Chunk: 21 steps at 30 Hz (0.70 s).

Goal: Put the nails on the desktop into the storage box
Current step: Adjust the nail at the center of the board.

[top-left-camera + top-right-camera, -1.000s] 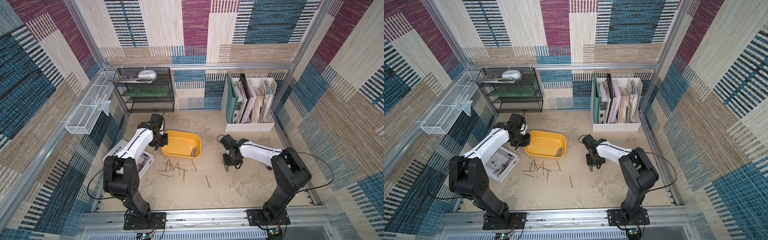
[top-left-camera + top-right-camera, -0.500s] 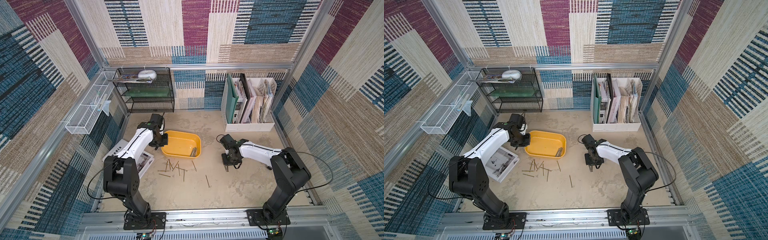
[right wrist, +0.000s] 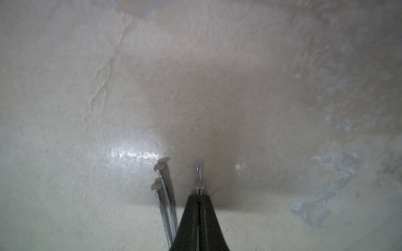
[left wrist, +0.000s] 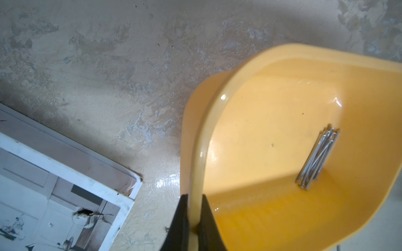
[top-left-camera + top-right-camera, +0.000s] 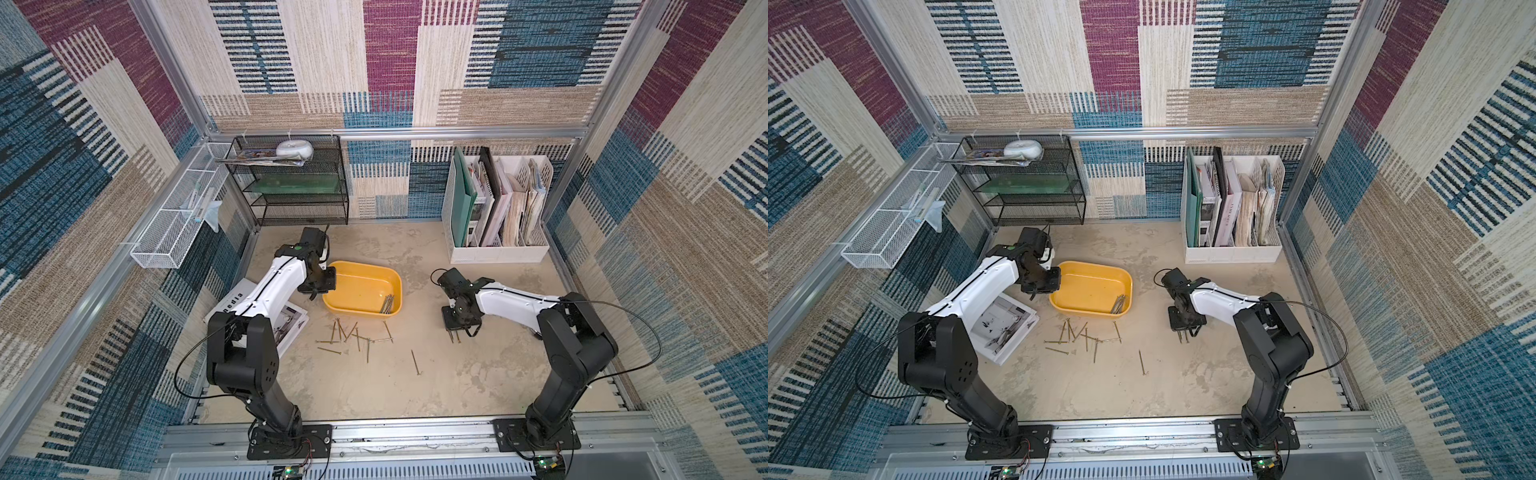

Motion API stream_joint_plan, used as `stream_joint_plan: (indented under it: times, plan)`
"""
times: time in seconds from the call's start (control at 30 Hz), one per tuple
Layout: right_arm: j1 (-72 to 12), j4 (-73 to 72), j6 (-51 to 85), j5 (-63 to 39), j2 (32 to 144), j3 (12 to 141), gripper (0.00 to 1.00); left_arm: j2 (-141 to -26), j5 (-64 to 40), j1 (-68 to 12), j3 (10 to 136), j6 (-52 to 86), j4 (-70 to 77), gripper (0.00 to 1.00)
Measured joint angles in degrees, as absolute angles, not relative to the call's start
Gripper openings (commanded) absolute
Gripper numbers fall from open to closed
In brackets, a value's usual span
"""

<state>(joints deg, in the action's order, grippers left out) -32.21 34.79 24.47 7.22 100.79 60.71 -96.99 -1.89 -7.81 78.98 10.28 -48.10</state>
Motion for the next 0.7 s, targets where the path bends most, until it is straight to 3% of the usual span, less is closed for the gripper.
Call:
stream_joint_plan:
  times: [0.43, 0.57, 0.7]
  plan:
    - [-32.1, 37.45, 23.22, 7.44, 97.17, 63.16, 0.03, -96.99, -2.09, -7.81, 78.98, 10.28, -48.1, 0.0]
    - [-32.1, 37.56, 22.92, 7.09, 97.17, 62.98, 0.09, -96.99, -2.52, -7.81, 78.98, 10.26, -48.1, 0.0]
    - [-32.1, 37.56, 22.7, 6.81, 97.58, 62.67, 0.26, -96.99, -2.74, -7.81, 78.98, 10.26, -48.1, 0.0]
